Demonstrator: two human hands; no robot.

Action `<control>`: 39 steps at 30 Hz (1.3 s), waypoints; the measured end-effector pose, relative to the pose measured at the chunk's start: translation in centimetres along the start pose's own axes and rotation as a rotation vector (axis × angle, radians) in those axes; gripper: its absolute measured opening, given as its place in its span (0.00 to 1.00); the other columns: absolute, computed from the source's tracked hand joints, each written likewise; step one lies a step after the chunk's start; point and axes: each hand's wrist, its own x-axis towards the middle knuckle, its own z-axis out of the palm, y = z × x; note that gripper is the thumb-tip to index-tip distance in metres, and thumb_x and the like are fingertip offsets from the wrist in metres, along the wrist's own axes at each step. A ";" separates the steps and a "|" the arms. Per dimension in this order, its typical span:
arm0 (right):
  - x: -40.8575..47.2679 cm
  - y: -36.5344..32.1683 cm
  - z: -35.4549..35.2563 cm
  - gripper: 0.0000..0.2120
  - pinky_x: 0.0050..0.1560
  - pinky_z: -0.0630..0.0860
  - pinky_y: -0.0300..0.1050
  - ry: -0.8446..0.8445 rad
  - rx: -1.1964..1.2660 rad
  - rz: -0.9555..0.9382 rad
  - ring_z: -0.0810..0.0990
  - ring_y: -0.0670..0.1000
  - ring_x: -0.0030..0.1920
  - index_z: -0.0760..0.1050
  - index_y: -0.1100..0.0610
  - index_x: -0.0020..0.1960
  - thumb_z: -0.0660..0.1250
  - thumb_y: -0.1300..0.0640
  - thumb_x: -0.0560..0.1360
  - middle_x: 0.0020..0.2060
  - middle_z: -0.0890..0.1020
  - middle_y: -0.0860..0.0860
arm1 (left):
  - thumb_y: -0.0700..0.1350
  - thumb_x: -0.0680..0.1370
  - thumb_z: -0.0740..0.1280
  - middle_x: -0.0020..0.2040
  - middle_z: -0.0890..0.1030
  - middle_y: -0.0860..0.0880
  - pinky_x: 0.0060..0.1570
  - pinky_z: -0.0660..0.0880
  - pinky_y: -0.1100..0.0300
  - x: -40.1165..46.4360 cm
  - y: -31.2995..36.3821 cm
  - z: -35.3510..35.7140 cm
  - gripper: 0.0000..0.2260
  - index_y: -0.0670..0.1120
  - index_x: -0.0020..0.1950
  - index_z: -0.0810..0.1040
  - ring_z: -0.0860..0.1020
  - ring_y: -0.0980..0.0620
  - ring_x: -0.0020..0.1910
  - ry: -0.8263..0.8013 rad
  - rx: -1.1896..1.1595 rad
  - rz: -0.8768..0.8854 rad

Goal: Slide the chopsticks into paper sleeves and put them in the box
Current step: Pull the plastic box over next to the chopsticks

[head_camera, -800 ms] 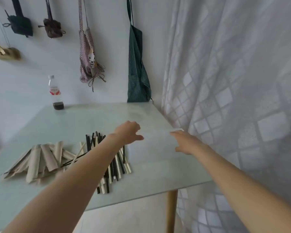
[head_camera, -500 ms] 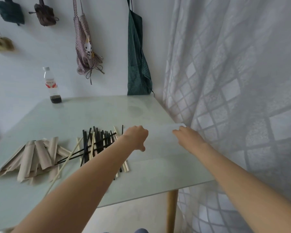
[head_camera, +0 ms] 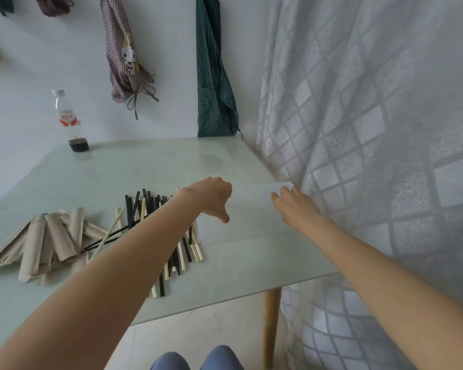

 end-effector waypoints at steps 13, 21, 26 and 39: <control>-0.4 -0.8 -2.3 0.17 0.55 0.71 0.51 0.373 0.558 0.260 0.66 0.59 0.61 0.66 0.61 0.61 0.64 0.59 0.74 0.58 0.68 0.58 | 0.43 0.73 0.72 0.52 0.75 0.46 0.44 0.74 0.52 -0.6 -2.1 -0.5 0.12 0.44 0.53 0.74 0.74 0.45 0.49 0.785 -0.055 0.039; 1.6 -2.0 -1.1 0.38 0.69 0.63 0.48 -0.021 0.812 0.219 0.59 0.57 0.72 0.52 0.53 0.76 0.69 0.54 0.73 0.73 0.57 0.56 | 0.43 0.77 0.66 0.75 0.59 0.42 0.66 0.68 0.50 0.1 -3.4 2.3 0.23 0.43 0.70 0.67 0.66 0.42 0.69 0.581 0.065 0.053; 2.9 -3.2 -1.2 0.35 0.74 0.55 0.51 -0.164 0.716 0.185 0.48 0.54 0.76 0.46 0.47 0.77 0.59 0.57 0.75 0.77 0.46 0.50 | 0.61 0.79 0.56 0.78 0.40 0.46 0.74 0.47 0.48 0.0 -5.4 3.8 0.34 0.45 0.78 0.48 0.41 0.46 0.77 0.158 -0.081 -0.039; 4.8 -6.4 -0.7 0.35 0.74 0.54 0.51 -0.261 0.772 0.104 0.45 0.50 0.77 0.46 0.47 0.77 0.59 0.55 0.76 0.77 0.43 0.46 | 0.56 0.80 0.58 0.78 0.50 0.48 0.74 0.47 0.54 0.1 -6.6 5.0 0.31 0.48 0.78 0.48 0.47 0.50 0.77 0.014 -0.377 -0.024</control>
